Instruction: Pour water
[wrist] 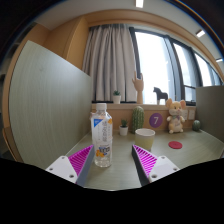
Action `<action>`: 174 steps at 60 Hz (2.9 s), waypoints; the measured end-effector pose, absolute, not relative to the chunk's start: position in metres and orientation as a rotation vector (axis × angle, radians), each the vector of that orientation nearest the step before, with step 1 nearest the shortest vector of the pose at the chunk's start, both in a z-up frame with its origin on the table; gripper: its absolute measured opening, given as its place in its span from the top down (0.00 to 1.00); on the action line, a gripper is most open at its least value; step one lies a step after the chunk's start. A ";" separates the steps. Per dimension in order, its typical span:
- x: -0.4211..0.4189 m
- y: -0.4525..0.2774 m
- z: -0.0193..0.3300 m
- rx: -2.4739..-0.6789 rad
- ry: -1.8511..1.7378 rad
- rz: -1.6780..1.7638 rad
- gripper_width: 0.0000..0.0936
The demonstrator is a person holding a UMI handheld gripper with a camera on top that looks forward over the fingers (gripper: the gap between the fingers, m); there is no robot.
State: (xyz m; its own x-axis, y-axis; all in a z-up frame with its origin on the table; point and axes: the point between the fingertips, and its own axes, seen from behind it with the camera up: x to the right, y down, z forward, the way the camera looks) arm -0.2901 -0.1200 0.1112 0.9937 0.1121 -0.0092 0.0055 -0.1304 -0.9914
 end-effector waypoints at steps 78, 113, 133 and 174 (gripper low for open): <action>-0.319 0.068 0.162 -1.649 0.332 0.582 0.63; -0.247 0.115 0.189 -0.923 1.370 1.619 0.63; -0.201 0.115 0.173 -0.511 1.650 1.826 0.63; -0.209 0.099 0.292 -1.458 0.361 0.539 0.60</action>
State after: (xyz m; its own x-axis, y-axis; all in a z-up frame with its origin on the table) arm -0.2091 0.0990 0.2916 0.8304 0.1259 -0.5427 -0.5498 0.0269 -0.8349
